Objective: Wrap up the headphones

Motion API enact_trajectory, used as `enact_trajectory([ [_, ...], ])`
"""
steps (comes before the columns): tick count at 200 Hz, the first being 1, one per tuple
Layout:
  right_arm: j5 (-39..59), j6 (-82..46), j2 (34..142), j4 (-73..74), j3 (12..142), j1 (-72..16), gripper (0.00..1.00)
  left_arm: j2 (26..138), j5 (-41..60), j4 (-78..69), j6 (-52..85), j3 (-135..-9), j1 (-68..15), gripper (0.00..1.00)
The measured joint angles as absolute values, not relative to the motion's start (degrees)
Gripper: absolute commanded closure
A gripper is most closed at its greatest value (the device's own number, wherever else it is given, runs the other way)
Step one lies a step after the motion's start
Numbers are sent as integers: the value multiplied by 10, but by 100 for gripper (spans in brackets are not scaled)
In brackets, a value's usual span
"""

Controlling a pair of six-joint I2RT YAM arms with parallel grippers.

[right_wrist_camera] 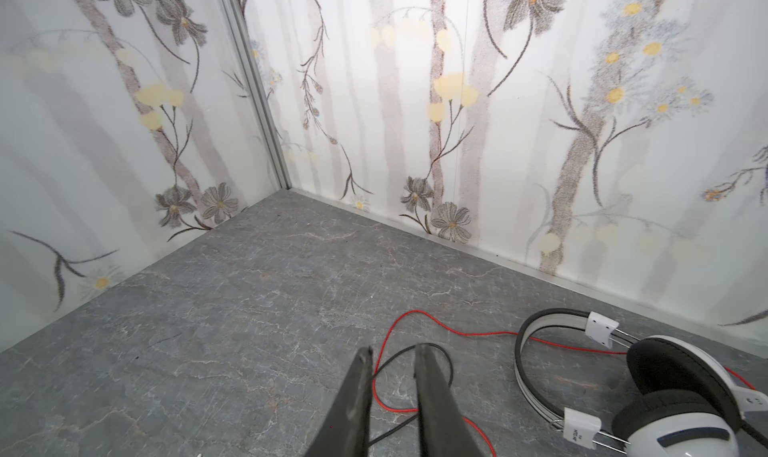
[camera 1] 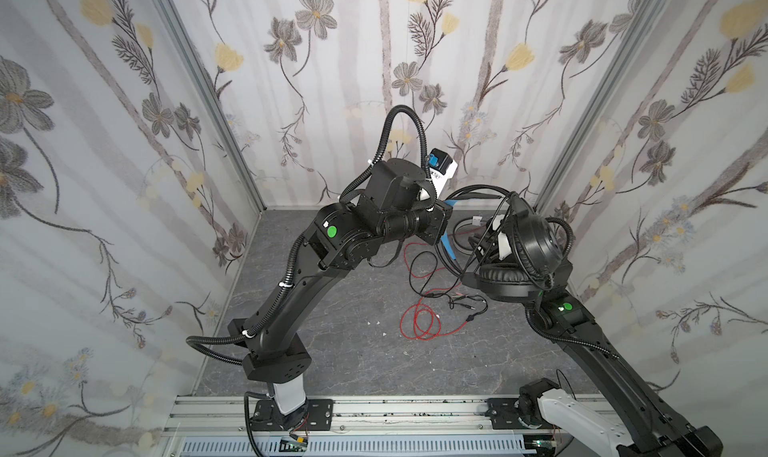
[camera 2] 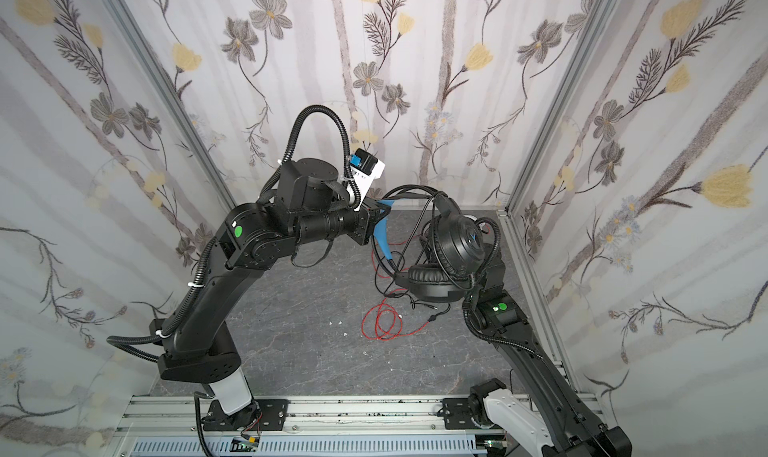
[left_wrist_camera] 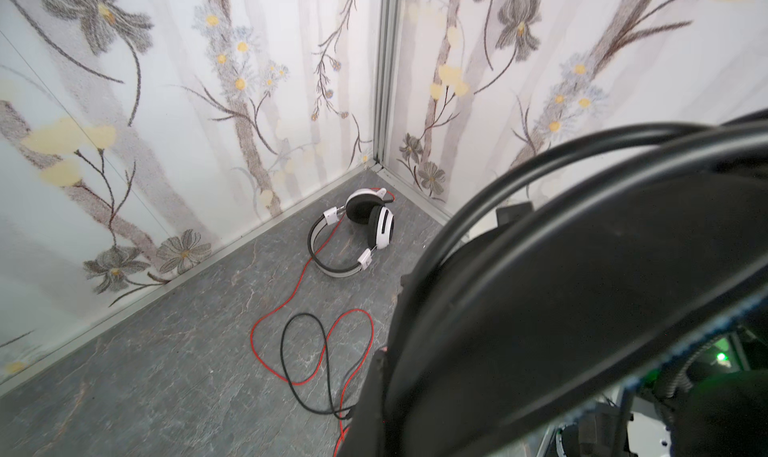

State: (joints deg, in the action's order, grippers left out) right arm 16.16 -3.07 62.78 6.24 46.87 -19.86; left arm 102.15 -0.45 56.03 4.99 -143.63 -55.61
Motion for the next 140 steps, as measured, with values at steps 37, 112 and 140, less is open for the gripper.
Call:
enact_trajectory([
  [37,227,-70,636,124,415,-199,79,1035,-34,498,77,-1436,-556,100],
  [112,328,-160,678,237,373,-199,75,1055,-43,415,133,-1434,-556,100],
  [140,333,-171,698,257,381,-199,70,1055,-36,402,139,-1434,-555,100],
])
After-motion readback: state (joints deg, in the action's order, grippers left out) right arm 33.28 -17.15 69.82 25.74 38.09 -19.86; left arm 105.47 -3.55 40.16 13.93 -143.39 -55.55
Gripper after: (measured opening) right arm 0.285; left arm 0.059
